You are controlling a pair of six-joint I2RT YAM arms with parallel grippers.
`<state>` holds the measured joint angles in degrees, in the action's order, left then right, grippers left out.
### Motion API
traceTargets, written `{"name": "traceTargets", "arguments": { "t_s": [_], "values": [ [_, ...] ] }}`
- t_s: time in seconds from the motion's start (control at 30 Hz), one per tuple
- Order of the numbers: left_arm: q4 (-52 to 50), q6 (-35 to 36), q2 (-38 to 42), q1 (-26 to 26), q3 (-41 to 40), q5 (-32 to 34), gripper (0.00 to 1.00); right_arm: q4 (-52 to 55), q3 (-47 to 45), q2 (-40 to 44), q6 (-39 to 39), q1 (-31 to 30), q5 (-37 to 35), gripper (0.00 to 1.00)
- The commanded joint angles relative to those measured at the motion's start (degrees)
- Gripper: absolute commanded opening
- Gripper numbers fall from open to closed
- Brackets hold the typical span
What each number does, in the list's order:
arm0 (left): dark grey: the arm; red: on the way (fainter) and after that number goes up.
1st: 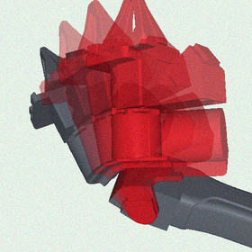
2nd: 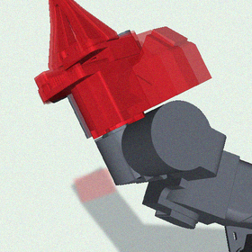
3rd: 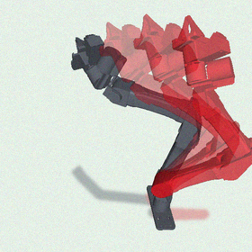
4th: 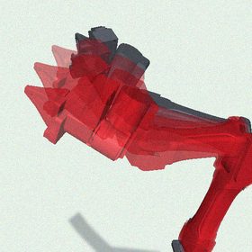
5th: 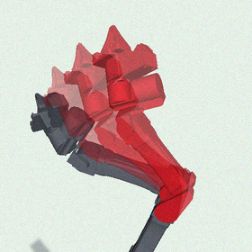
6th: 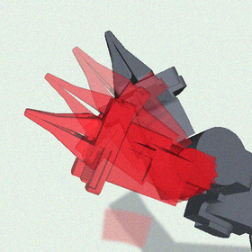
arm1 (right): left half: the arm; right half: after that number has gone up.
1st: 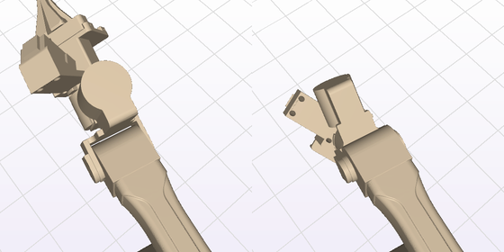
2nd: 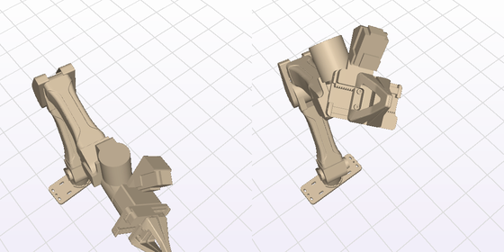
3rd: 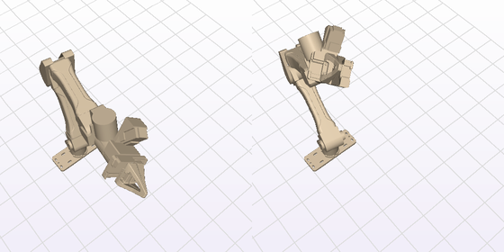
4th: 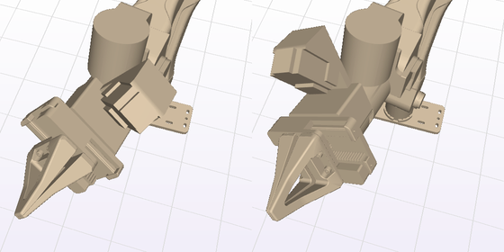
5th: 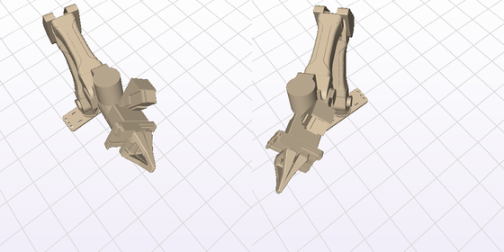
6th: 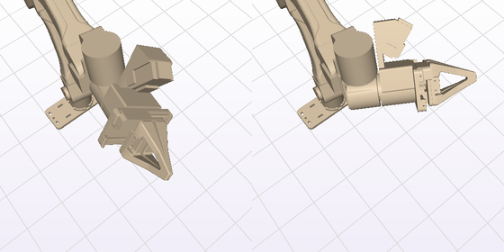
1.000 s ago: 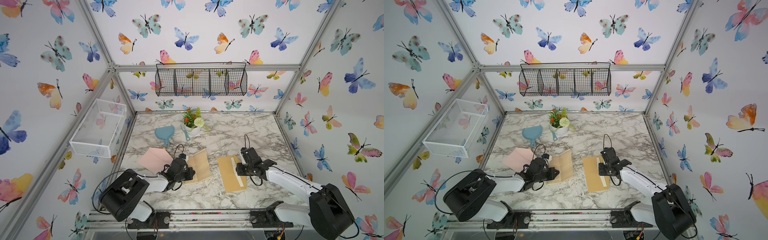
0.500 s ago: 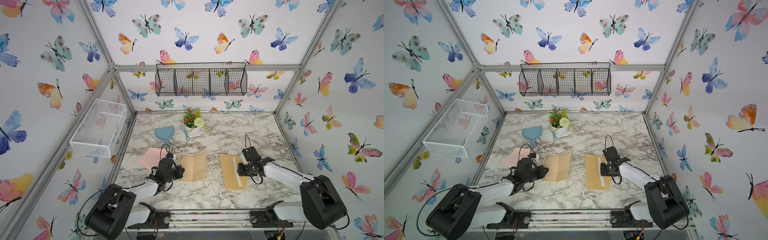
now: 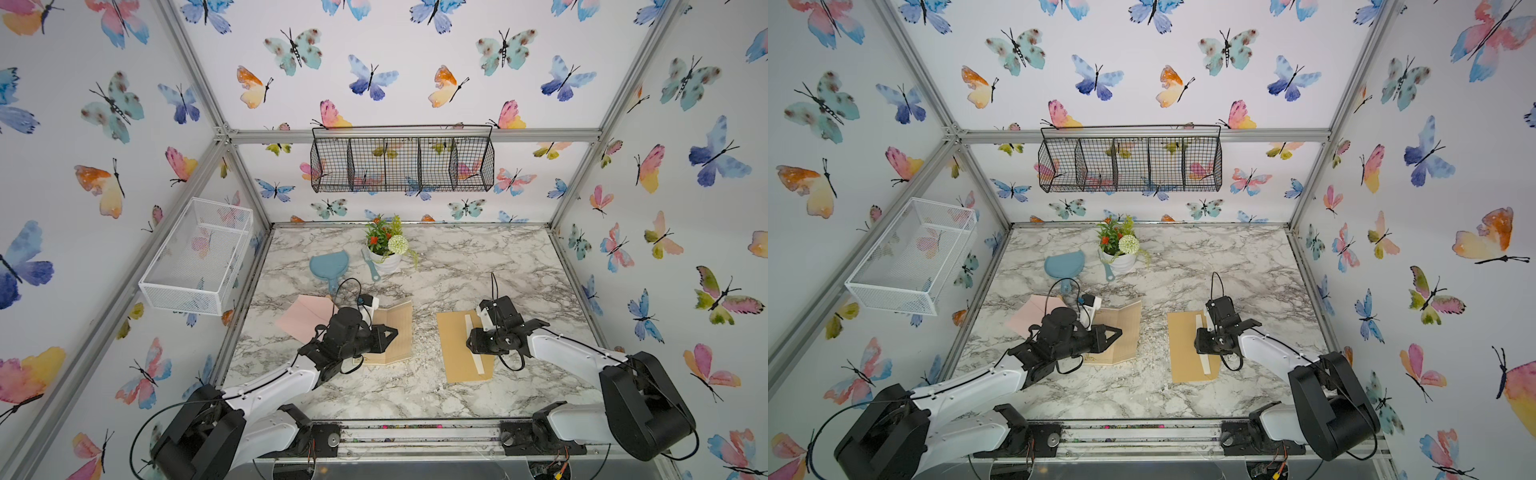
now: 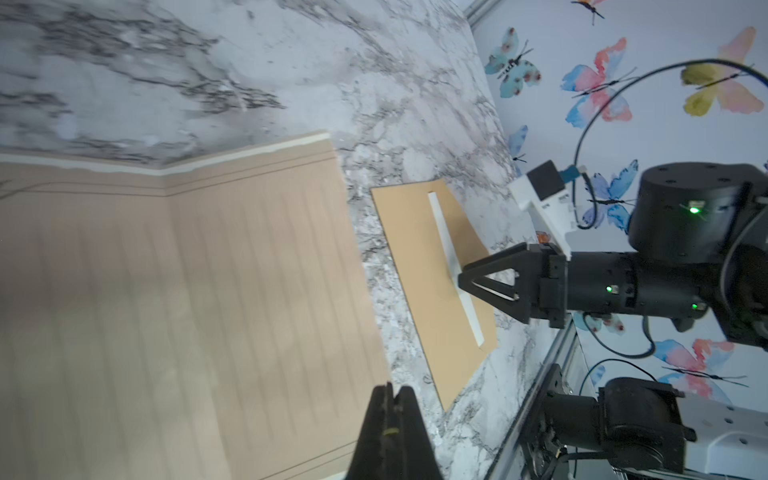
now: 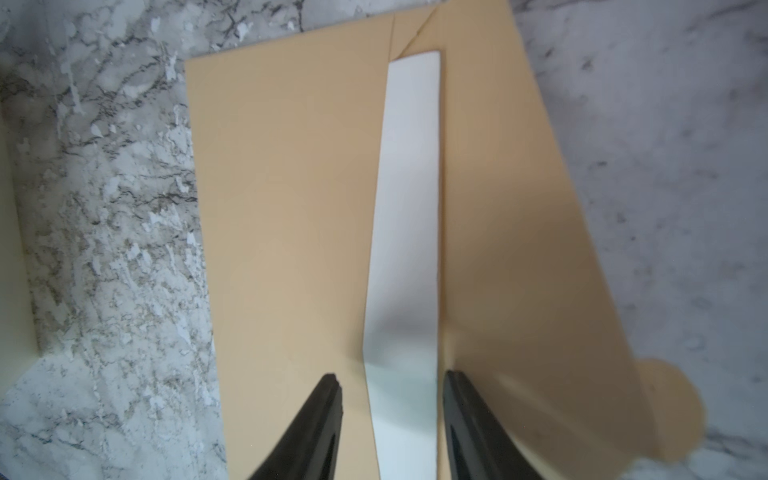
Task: Take the letter paper out of the envelope
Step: Adjust the letter paper at the center of the board.
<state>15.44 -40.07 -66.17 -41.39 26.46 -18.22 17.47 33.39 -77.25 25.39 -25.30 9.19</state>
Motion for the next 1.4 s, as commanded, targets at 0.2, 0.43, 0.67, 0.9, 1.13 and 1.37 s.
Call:
{"name": "traceTargets", "arguments": {
  "t_s": [0.2, 0.43, 0.67, 0.9, 1.13, 1.37],
  "values": [
    [9.0, -5.1, -19.3, -12.6, 9.6, 5.8, 0.18, -0.5, -1.4, 1.7, 1.5, 0.2, -1.6, 0.49],
    [16.7, -8.5, -32.9, -16.0, 13.5, 4.0, 0.17, -3.6, -3.4, 0.4, 1.2, 0.2, 1.6, 0.49],
    [17.2, -8.7, -39.0, -17.0, 15.9, 4.7, 0.15, -6.0, -4.7, 1.2, 1.6, 0.2, 4.9, 0.45],
    [16.0, -8.6, -41.5, -17.1, 16.0, 5.9, 0.13, -5.7, -4.8, 3.3, 1.5, 0.2, 6.0, 0.37],
    [12.3, -7.1, -40.9, -17.1, 16.4, 7.9, 0.12, -5.4, -5.1, 4.2, 1.1, 0.2, 5.8, 0.23],
    [12.0, -6.9, -40.0, -17.1, 15.1, 9.1, 0.11, -6.5, -5.9, 4.8, 0.9, 0.2, 6.5, 0.07]
  ]
}}
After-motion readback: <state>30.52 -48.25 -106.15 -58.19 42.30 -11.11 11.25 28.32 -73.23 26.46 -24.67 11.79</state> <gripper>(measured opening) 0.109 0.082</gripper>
